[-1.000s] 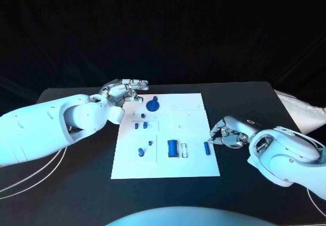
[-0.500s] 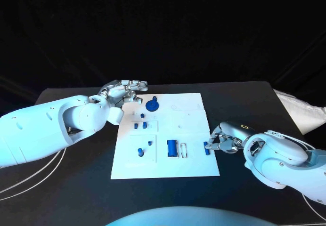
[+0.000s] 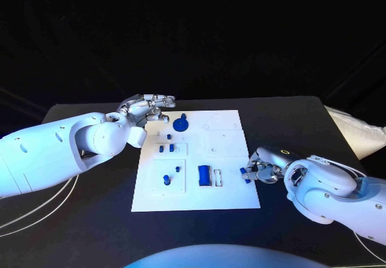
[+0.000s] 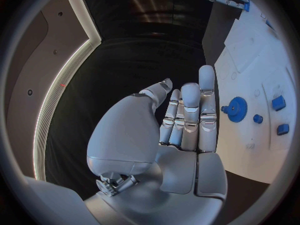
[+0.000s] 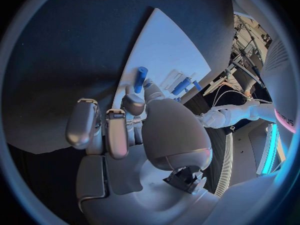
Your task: Assemble the parts on the task board
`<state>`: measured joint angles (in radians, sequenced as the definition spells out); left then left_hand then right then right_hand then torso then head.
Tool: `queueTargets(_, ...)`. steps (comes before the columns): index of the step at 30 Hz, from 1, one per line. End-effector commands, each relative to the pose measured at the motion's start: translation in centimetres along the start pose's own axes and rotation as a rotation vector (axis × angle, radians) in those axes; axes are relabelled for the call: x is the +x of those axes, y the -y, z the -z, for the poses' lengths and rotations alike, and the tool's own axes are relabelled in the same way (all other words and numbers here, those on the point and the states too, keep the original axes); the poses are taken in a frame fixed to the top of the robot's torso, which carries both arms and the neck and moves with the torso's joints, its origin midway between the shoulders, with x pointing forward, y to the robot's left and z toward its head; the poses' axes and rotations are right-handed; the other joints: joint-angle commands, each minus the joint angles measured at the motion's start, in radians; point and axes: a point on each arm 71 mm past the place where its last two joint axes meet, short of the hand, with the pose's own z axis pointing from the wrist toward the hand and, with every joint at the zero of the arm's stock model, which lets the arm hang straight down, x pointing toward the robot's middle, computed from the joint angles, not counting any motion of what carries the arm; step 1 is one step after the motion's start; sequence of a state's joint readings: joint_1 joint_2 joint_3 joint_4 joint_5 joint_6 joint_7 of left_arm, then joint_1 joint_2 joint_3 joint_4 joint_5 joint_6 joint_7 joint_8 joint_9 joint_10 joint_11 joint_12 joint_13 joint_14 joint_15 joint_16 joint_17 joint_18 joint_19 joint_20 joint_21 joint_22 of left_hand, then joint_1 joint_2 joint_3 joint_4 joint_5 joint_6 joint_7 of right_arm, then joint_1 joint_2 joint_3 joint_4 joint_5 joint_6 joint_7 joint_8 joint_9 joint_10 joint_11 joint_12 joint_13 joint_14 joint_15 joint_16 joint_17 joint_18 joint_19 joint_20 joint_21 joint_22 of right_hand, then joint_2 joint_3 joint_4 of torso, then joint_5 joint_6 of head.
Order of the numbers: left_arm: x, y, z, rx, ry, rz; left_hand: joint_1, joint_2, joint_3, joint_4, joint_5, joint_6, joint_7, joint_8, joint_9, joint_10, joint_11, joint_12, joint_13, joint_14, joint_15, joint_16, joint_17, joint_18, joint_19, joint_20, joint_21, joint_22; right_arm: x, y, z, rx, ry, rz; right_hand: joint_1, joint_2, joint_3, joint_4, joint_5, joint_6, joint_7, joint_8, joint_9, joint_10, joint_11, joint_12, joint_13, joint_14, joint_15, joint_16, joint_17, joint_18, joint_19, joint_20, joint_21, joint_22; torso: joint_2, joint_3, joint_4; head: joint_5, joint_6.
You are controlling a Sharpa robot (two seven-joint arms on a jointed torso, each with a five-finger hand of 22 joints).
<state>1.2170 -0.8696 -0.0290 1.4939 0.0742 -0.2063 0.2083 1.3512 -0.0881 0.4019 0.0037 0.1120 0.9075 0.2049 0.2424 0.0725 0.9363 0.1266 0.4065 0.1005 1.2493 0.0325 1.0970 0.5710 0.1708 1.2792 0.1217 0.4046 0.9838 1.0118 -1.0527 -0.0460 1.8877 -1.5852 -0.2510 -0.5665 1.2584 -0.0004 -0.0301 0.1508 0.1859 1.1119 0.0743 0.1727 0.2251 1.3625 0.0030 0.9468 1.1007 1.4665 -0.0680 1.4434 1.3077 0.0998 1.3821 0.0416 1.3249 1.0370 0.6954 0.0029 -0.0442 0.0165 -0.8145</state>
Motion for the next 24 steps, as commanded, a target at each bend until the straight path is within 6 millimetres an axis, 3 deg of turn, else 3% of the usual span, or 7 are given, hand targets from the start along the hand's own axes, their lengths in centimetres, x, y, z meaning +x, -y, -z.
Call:
queueTargets(1,0.2,0.1,0.0,0.008,-0.022,-0.002,0.004,0.003,-0.002,-0.005,0.001,-0.008,-0.002,0.006,0.000,-0.006,0.001,0.003,-0.001,-0.007,0.002,0.005,-0.002,0.009,-0.002,0.006,-0.004,-0.001,0.5,-0.3,-0.1,-0.008,-0.019,0.080,0.026,-0.005,0.009,-0.005,-0.005,0.010,0.000,0.002,0.001,-0.003,-0.008,-0.005,0.000,0.065,-0.004,-0.006,0.053,-0.002,-0.004,-0.003,-0.007,-0.001,-0.001,0.0002,-0.0004,0.001,-0.001)
queueTargets(4,0.2,0.1,0.0,0.008,-0.023,-0.002,0.004,0.003,-0.002,-0.005,0.001,-0.008,-0.002,0.006,0.000,-0.006,0.001,0.003,-0.001,-0.007,0.002,0.005,-0.002,0.009,-0.002,0.006,-0.004,-0.001,0.9,-0.7,-0.3,-0.021,-0.031,0.130,0.072,-0.008,0.025,-0.030,-0.012,0.012,-0.002,0.000,0.001,-0.007,-0.011,-0.011,-0.003,0.065,-0.008,-0.008,0.052,-0.002,-0.005,-0.006,-0.009,-0.003,0.000,-0.0005,0.0006,0.001,-0.002)
queueTargets(7,0.2,0.1,0.0,0.008,-0.023,-0.002,0.004,0.003,-0.002,-0.005,0.001,-0.008,-0.002,0.006,0.000,-0.006,0.001,0.003,-0.001,-0.007,0.002,0.005,-0.002,0.009,-0.002,0.006,-0.004,-0.001,1.3,-1.0,-0.4,-0.032,-0.047,0.188,0.111,-0.015,0.040,-0.054,-0.065,0.014,0.000,-0.003,0.000,-0.010,-0.011,-0.019,-0.008,0.065,-0.008,-0.010,0.049,-0.002,-0.006,-0.008,-0.012,-0.006,0.000,-0.0006,0.0004,0.000,-0.003)
queueTargets(10,0.2,0.1,0.0,0.008,-0.021,-0.002,0.004,0.003,-0.002,-0.005,0.001,-0.009,-0.002,0.006,0.000,-0.006,0.001,0.003,-0.001,-0.007,0.002,0.005,-0.002,0.009,-0.002,0.006,-0.004,-0.001,1.6,-1.2,-0.5,-0.042,-0.054,0.234,0.121,-0.019,0.052,-0.060,-0.017,0.016,0.000,-0.007,-0.002,-0.014,-0.010,-0.028,-0.013,0.064,-0.007,-0.013,0.046,-0.002,-0.007,-0.007,-0.014,-0.009,0.000,-0.0009,0.0007,0.001,-0.002)
queueTargets(17,0.2,0.1,0.0,0.007,-0.022,-0.002,0.004,0.002,-0.002,-0.005,0.001,-0.009,-0.002,0.007,0.000,-0.007,0.001,0.004,-0.001,-0.007,0.002,0.005,-0.003,0.009,-0.002,0.006,-0.004,-0.001,1.9,-1.5,-0.7,-0.053,-0.060,0.310,0.118,-0.030,0.054,-0.059,-0.036,0.019,0.001,-0.010,-0.003,-0.013,-0.009,-0.032,-0.016,0.064,-0.006,-0.014,0.046,-0.002,-0.007,-0.006,-0.016,-0.009,0.000,-0.0008,0.0002,0.003,-0.003)
queueTargets(24,0.2,0.1,0.1,0.007,-0.021,-0.002,0.004,0.002,-0.002,-0.005,0.001,-0.009,-0.002,0.007,0.000,-0.007,0.001,0.004,-0.001,-0.007,0.002,0.005,-0.003,0.009,-0.002,0.006,-0.004,-0.001,2.0,-1.7,-0.8,-0.053,-0.066,0.307,0.136,-0.008,0.085,-0.064,-0.019,0.025,-0.003,-0.011,-0.003,-0.010,-0.013,-0.031,-0.014,0.065,-0.009,-0.011,0.050,-0.002,-0.004,-0.007,-0.014,-0.005,0.000,-0.0007,0.0006,0.001,-0.001)
